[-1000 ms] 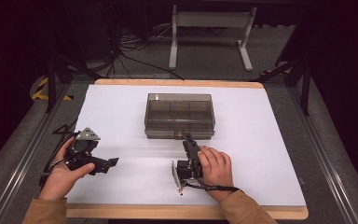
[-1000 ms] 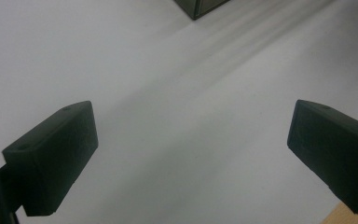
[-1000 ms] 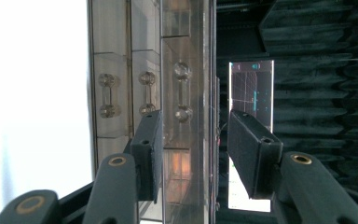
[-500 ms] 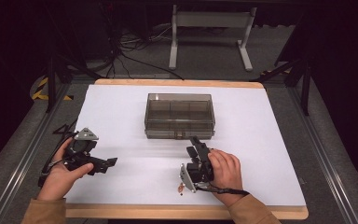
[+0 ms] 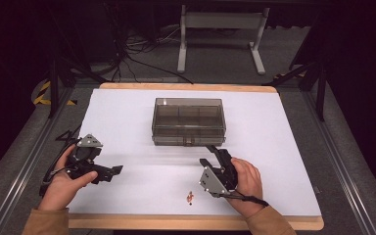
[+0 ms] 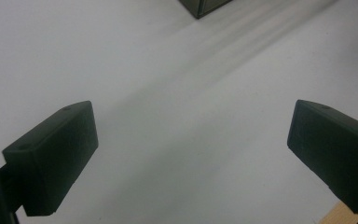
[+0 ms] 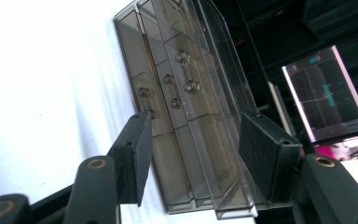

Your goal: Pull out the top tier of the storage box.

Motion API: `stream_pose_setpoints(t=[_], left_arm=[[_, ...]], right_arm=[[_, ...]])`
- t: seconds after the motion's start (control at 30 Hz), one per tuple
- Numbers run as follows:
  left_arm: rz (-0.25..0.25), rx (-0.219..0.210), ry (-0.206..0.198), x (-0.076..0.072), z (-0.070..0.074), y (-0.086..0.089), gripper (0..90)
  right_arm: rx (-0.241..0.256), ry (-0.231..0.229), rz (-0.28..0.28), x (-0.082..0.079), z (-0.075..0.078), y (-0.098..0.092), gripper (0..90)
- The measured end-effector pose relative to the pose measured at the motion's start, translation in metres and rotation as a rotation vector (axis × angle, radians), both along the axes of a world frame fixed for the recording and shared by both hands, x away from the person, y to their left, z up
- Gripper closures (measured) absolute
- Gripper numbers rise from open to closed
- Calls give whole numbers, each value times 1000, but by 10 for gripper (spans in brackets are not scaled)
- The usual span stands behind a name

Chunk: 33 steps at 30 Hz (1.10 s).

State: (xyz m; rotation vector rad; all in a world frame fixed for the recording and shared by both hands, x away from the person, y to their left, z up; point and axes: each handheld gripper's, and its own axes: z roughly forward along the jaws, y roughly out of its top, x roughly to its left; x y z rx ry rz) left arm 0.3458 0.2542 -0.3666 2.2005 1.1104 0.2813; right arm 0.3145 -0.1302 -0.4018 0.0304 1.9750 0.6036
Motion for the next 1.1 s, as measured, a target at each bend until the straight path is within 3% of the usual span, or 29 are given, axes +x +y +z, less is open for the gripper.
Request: stream_pose_setpoints(t=[0.17,0.27,0.37,0.4,0.57,0.67,0.93,1.1], left_arm=[[-1,0,0,0,0,0,23],[-1,0,0,0,1,0,23],[-5,1,-2,0,1,1,23],[-5,1,-2,0,1,1,23],[-4,1,-8,1,1,1,23],[-5,-1,-8,1,2,1,23],[-7,-8,-3,2,3,1,23],[-15,0,-2,3,3,1,23]], right_arm=[[100,92,6,4,3,-12,442],[166,173,8,10,5,-20,433],[203,209,6,12,6,-24,433],[234,245,6,13,6,-28,429],[292,323,13,18,7,-35,422],[340,400,23,21,6,-40,416],[403,502,40,26,4,-48,436],[455,593,35,31,2,-53,449]])
